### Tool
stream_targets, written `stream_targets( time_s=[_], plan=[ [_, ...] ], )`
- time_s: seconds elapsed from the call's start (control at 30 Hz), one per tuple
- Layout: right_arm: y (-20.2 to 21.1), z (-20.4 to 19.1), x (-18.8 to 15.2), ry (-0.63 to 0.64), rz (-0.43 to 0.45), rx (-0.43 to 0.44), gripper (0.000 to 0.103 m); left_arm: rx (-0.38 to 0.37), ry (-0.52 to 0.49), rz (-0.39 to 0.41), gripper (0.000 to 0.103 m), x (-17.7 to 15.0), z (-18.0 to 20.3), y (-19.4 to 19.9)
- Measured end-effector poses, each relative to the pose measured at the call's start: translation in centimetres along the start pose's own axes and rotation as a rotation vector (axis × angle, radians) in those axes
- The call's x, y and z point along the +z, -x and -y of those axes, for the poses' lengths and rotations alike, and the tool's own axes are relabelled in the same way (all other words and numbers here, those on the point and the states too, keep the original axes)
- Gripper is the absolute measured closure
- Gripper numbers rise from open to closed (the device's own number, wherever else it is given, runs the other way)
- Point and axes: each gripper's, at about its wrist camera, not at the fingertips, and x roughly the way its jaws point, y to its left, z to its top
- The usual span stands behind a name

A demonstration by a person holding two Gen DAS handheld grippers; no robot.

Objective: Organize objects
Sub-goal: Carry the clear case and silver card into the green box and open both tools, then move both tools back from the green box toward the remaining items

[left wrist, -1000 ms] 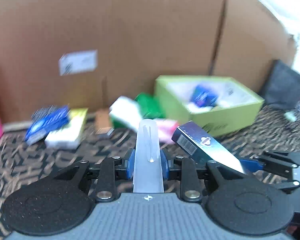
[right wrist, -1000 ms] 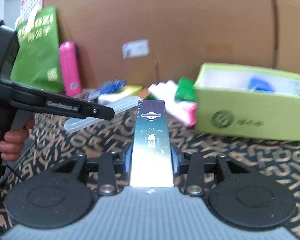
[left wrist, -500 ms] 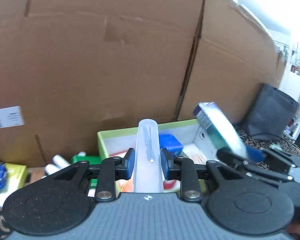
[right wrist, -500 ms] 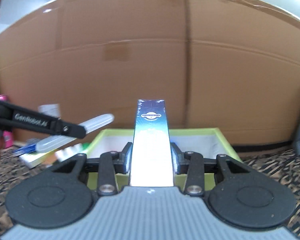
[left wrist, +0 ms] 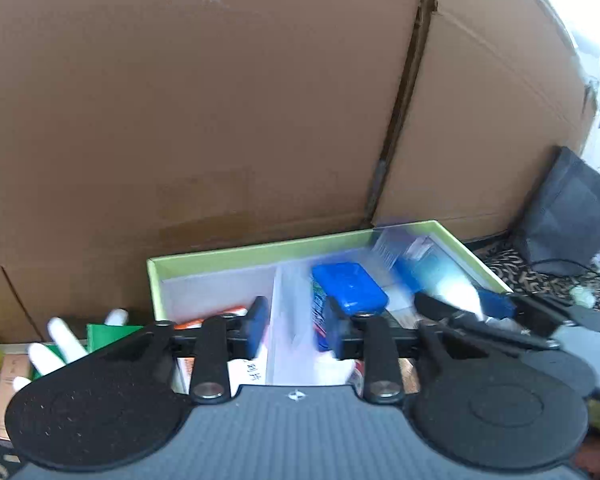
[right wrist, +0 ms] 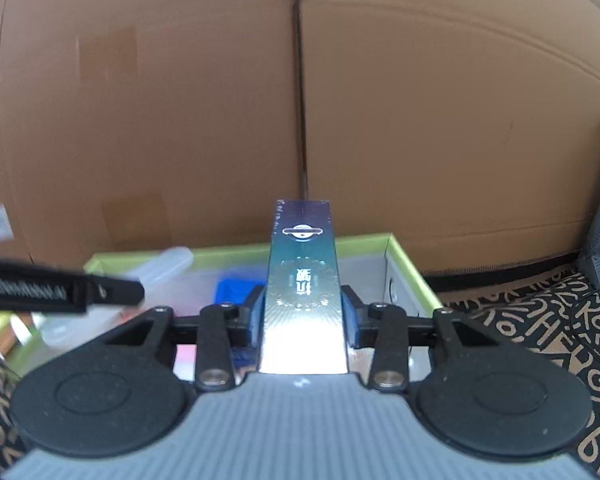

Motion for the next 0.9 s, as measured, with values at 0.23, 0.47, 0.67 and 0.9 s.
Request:
stream_targets(
  time_s=[0.23, 0.47, 0.67, 0.9],
  plan=[
    [2.4, -0.3, -1.4, 0.028, 0.074, -0.061, 0.019, 0.000, 0.058, 0.044, 0.020, -1.7, -1.0, 2.4],
    [8.0, -2.1, -1.8, 0.064, 0.165, -0.029, 0.000, 0.010, 0.096, 0.095, 0.015, -3.3, -2.0, 7.2],
    [11.2, -5.1, -3.4, 0.097, 0.171, 0.060, 0.000, 0.062, 0.101, 0.112, 0.011, -6.6, -3.5, 12.0],
    [13.6, -9.6, -6.1, 0.112, 0.094, 0.204, 0.000, 0.189, 0.154, 0.067, 0.010, -11.0, -7.4, 16.3]
  ],
)
